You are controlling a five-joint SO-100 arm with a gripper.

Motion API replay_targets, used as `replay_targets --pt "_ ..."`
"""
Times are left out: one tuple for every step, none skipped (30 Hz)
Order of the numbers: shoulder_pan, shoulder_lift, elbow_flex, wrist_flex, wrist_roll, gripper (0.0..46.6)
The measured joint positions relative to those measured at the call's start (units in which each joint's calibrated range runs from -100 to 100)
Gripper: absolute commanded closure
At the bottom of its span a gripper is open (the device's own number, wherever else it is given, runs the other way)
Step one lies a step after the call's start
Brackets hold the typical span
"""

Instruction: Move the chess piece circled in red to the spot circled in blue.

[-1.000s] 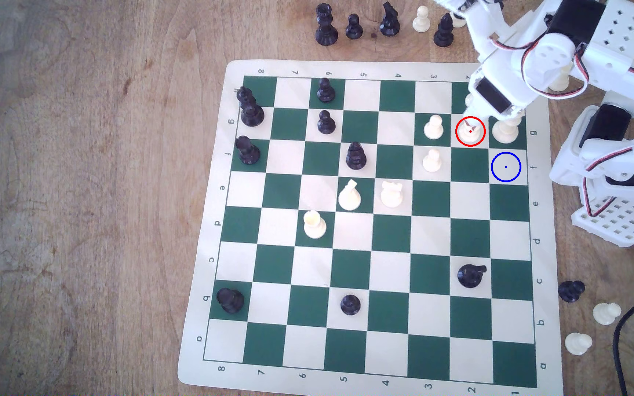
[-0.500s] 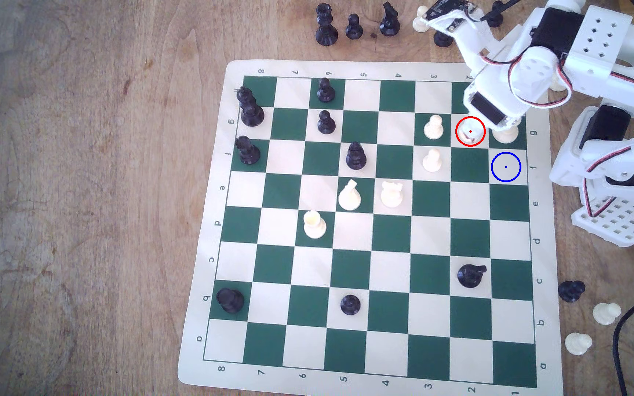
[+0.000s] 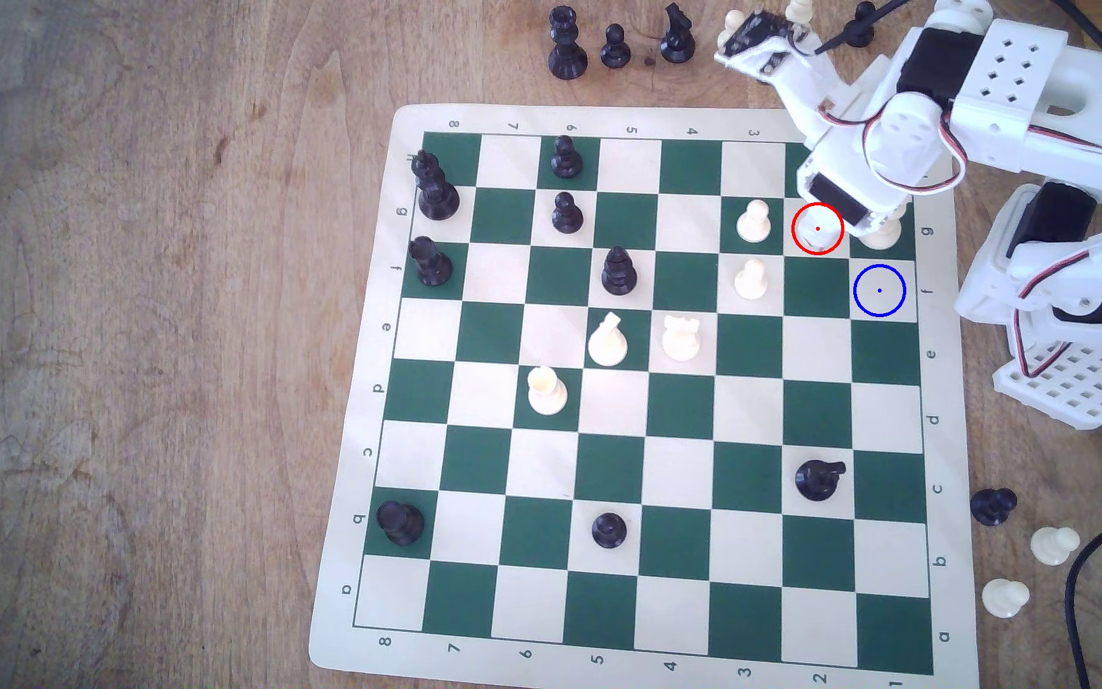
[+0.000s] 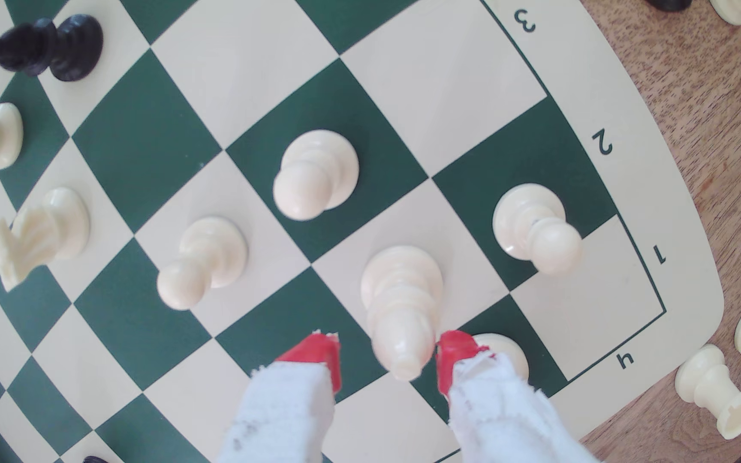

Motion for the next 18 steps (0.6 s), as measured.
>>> replay_targets --pt "0.2 0.0 0.1 -0.5 0.0 34.9" --pt "0.4 0.0 0.1 -0.8 0.0 35.3" --pt "0.4 0.0 0.1 -1.4 0.0 35.5" --pt "0.4 0.0 0.1 -1.6 0.0 35.5" --pt "0.4 0.1 0.1 -2.0 0.0 35.7" --pt "0.4 0.2 0.2 -2.5 0.2 36.2" --pt "0.4 0.2 0.5 -2.8 0.3 37.2" --pt "0.4 0.2 0.9 -3.0 0.5 38.1" --pt "0.4 0.4 1.2 -3.2 0.6 38.8" --pt "0.4 0.8 1.2 -3.3 0.6 40.0" --pt "0.4 0.8 1.2 -3.3 0.7 42.1" --pt "0.4 0.8 1.2 -3.3 0.7 42.9" --pt "0.4 0.8 1.2 -3.3 0.7 44.1" --pt "0.4 0.8 1.2 -3.3 0.7 45.1" --pt "0.4 0.8 1.2 -3.3 0.7 45.5" --pt "0.4 0.8 1.2 -3.3 0.7 45.4" --pt "0.4 0.8 1.2 -3.3 0.7 45.4" --pt "0.4 0.8 1.2 -3.3 0.7 45.6"
